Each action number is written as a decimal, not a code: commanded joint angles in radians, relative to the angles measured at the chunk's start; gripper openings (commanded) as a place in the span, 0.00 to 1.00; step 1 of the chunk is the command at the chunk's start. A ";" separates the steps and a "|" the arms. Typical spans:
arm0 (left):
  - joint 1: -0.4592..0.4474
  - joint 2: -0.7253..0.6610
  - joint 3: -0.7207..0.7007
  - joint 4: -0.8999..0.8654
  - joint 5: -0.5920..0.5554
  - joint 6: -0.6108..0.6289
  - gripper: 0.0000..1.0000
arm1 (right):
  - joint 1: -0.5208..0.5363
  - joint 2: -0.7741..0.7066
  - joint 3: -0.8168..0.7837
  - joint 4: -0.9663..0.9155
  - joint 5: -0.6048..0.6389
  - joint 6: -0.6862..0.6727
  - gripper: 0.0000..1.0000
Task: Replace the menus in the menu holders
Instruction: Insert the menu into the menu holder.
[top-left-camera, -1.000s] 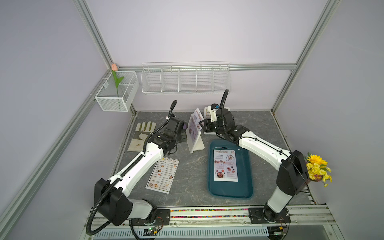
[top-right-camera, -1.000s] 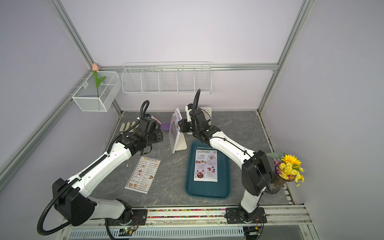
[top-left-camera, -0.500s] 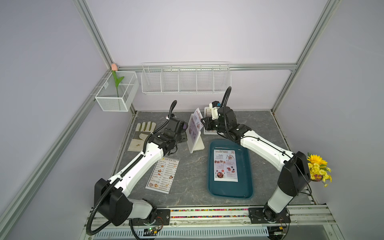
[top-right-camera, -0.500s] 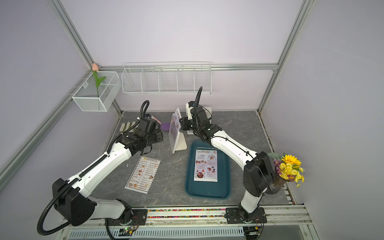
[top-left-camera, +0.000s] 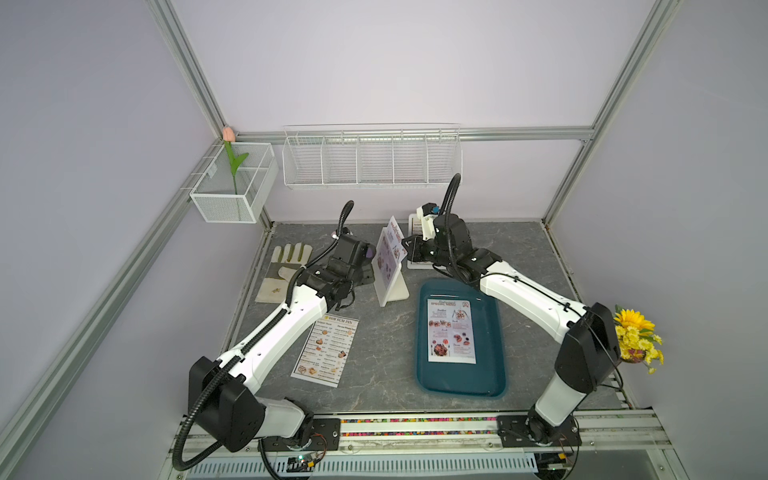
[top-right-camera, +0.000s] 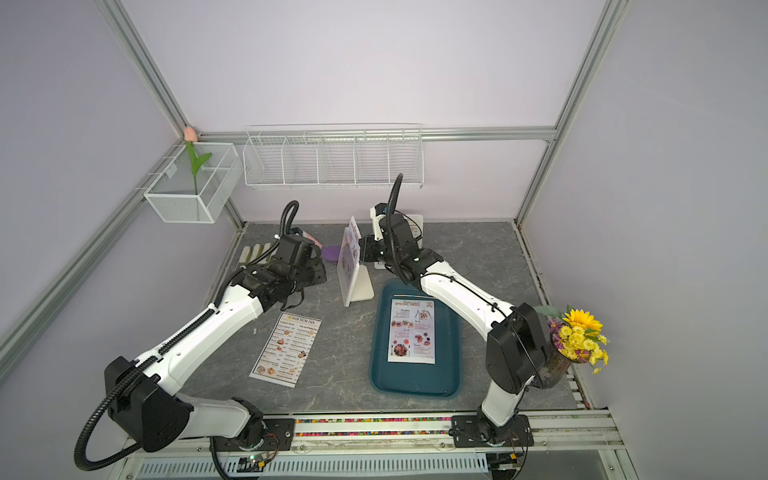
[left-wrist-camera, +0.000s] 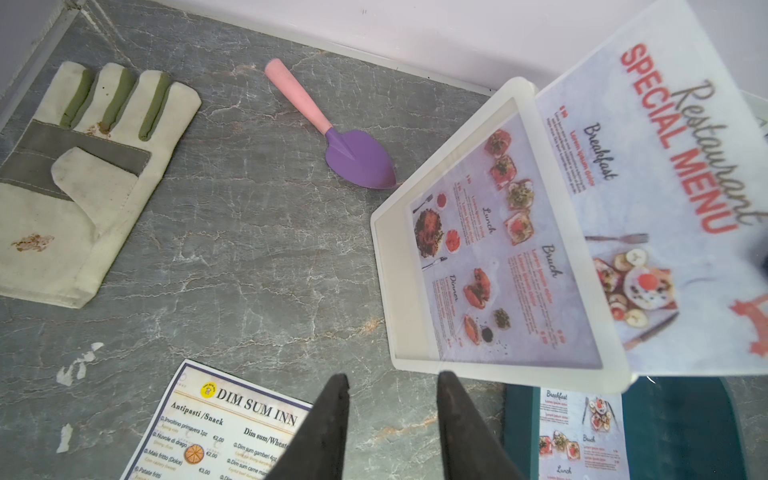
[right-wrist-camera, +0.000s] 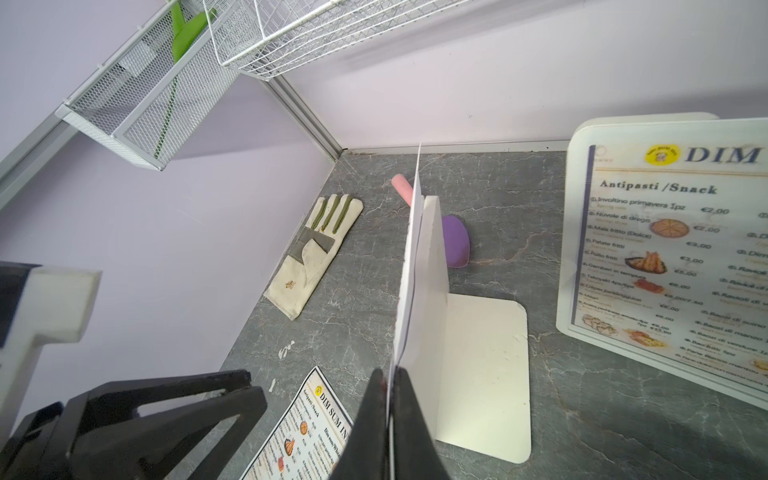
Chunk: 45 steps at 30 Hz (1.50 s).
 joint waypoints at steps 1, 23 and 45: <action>-0.004 0.001 0.020 0.002 -0.004 -0.018 0.38 | 0.012 0.036 0.025 -0.003 -0.026 0.014 0.10; -0.004 0.001 0.014 0.007 -0.002 -0.018 0.38 | -0.005 0.038 0.073 -0.052 -0.022 -0.027 0.28; -0.004 0.013 0.024 0.004 -0.007 -0.009 0.38 | -0.047 0.191 0.236 -0.107 -0.071 -0.032 0.10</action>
